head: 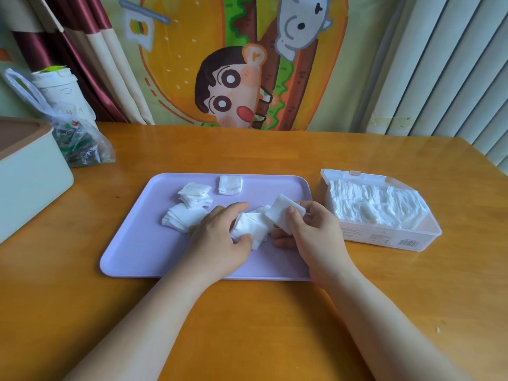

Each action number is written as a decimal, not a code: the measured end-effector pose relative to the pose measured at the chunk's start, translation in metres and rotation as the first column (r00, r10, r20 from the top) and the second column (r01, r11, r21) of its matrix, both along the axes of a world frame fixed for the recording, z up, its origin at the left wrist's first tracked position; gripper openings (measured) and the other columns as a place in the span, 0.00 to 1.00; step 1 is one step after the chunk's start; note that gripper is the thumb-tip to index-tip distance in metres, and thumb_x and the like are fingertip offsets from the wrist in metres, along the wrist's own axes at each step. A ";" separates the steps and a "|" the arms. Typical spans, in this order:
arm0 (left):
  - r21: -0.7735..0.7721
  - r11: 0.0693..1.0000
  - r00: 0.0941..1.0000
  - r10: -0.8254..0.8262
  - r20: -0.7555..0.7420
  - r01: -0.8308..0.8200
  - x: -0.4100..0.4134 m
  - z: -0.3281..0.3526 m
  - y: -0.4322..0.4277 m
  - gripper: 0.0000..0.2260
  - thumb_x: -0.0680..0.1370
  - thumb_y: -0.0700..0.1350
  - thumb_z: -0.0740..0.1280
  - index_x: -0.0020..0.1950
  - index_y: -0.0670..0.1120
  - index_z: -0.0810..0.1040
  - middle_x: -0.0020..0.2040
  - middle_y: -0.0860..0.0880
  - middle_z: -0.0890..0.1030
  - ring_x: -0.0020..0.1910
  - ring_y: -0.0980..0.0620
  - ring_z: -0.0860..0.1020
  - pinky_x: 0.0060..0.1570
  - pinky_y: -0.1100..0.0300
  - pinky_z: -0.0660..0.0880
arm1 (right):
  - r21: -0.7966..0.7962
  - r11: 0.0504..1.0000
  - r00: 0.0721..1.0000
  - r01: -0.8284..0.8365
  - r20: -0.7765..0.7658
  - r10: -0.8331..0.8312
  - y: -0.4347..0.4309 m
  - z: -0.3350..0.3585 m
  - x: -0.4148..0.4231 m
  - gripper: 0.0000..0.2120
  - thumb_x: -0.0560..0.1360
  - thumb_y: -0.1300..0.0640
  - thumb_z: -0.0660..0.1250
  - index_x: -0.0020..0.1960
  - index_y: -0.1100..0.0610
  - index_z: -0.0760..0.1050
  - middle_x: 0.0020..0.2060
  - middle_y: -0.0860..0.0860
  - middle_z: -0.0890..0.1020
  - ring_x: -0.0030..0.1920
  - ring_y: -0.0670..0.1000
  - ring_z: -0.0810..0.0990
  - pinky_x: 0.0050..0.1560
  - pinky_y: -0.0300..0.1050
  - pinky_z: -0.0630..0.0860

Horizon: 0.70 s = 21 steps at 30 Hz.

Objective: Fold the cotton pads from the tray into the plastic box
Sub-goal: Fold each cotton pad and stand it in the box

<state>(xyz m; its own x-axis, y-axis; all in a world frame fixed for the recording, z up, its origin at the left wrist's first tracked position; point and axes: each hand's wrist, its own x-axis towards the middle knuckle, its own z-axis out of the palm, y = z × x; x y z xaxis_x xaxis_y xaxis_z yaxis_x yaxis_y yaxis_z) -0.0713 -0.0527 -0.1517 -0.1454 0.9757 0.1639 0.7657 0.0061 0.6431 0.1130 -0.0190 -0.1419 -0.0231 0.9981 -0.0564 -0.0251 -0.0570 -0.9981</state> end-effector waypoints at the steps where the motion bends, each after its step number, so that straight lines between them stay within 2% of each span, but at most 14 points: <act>1: 0.008 1.000 1.000 -0.001 0.003 0.001 0.000 0.000 0.000 0.22 0.75 0.48 0.72 0.68 0.62 0.75 0.49 0.57 0.74 0.50 0.54 0.75 0.58 0.50 0.75 | 0.000 1.000 1.000 0.001 0.000 -0.001 0.000 0.000 0.000 0.06 0.85 0.59 0.65 0.55 0.60 0.78 0.42 0.59 0.88 0.41 0.59 0.89 0.42 0.55 0.87; 4: 0.071 0.997 0.999 -0.003 0.039 0.000 0.000 0.000 -0.002 0.17 0.71 0.51 0.70 0.59 0.63 0.75 0.52 0.57 0.73 0.48 0.55 0.77 0.54 0.48 0.78 | -0.003 1.000 1.000 0.004 -0.013 -0.004 0.001 0.001 0.000 0.06 0.85 0.59 0.65 0.56 0.60 0.78 0.42 0.59 0.88 0.41 0.59 0.89 0.41 0.54 0.87; 9: 0.216 0.976 1.000 -0.002 -0.017 0.006 0.001 -0.007 -0.001 0.14 0.71 0.49 0.72 0.54 0.60 0.75 0.54 0.58 0.72 0.44 0.55 0.77 0.48 0.46 0.79 | -0.003 1.000 1.000 0.010 -0.011 -0.010 0.001 0.000 0.000 0.06 0.85 0.59 0.65 0.56 0.60 0.78 0.43 0.60 0.88 0.41 0.59 0.89 0.40 0.53 0.87; 10: 0.232 0.973 1.000 0.002 -0.029 0.005 0.000 -0.008 -0.001 0.16 0.71 0.48 0.72 0.56 0.60 0.74 0.54 0.58 0.73 0.45 0.54 0.77 0.48 0.46 0.79 | -0.004 1.000 1.000 0.011 -0.013 -0.011 0.001 0.000 0.000 0.06 0.85 0.59 0.65 0.56 0.60 0.78 0.43 0.60 0.88 0.41 0.60 0.89 0.40 0.53 0.87; 13: 0.225 0.972 0.997 -0.058 -0.050 0.068 0.000 -0.007 -0.002 0.25 0.75 0.43 0.73 0.68 0.62 0.73 0.60 0.59 0.72 0.48 0.55 0.78 0.50 0.47 0.79 | -0.006 1.000 1.000 0.006 -0.019 -0.006 0.001 0.000 0.000 0.06 0.85 0.59 0.65 0.56 0.61 0.78 0.44 0.60 0.88 0.41 0.59 0.89 0.40 0.53 0.87; 15: 0.200 0.970 0.987 -0.116 -0.114 0.137 0.000 -0.007 -0.003 0.27 0.77 0.40 0.70 0.70 0.64 0.72 0.61 0.59 0.69 0.39 0.56 0.75 0.48 0.49 0.78 | -0.011 1.000 1.000 0.004 -0.018 -0.004 0.001 0.001 0.000 0.06 0.86 0.59 0.64 0.56 0.61 0.78 0.44 0.60 0.88 0.41 0.60 0.89 0.40 0.53 0.87; 17: 0.171 0.972 0.981 -0.137 -0.135 0.160 -0.001 -0.008 -0.002 0.23 0.78 0.40 0.68 0.69 0.63 0.76 0.61 0.58 0.69 0.35 0.55 0.73 0.45 0.50 0.77 | -0.022 1.000 1.000 0.003 -0.027 -0.003 0.001 0.001 -0.001 0.06 0.86 0.59 0.64 0.57 0.61 0.78 0.44 0.61 0.88 0.42 0.59 0.89 0.40 0.52 0.86; 19: 0.121 0.985 0.990 -0.110 -0.087 0.120 -0.003 -0.010 0.000 0.19 0.78 0.42 0.68 0.66 0.59 0.79 0.60 0.58 0.69 0.40 0.54 0.76 0.48 0.51 0.77 | -0.025 1.000 1.000 0.006 -0.029 -0.007 0.001 0.002 -0.001 0.06 0.85 0.59 0.65 0.56 0.61 0.79 0.45 0.60 0.88 0.41 0.59 0.89 0.39 0.51 0.86; 21: 0.039 0.998 0.999 -0.044 -0.019 0.045 -0.006 -0.010 0.002 0.16 0.77 0.44 0.69 0.63 0.58 0.78 0.59 0.58 0.69 0.50 0.51 0.78 0.55 0.53 0.76 | -0.033 0.999 0.999 0.013 -0.030 -0.014 0.000 0.003 0.000 0.06 0.85 0.59 0.65 0.56 0.61 0.79 0.46 0.60 0.88 0.41 0.60 0.89 0.39 0.50 0.86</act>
<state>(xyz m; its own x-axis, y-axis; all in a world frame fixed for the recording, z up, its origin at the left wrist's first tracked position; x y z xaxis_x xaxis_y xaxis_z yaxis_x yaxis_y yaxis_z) -0.0770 -0.0502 -0.1618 -0.0983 0.9740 0.2042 0.7765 -0.0532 0.6279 0.1127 -0.0187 -0.1386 -0.0114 0.9960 -0.0886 -0.0565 -0.0891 -0.9944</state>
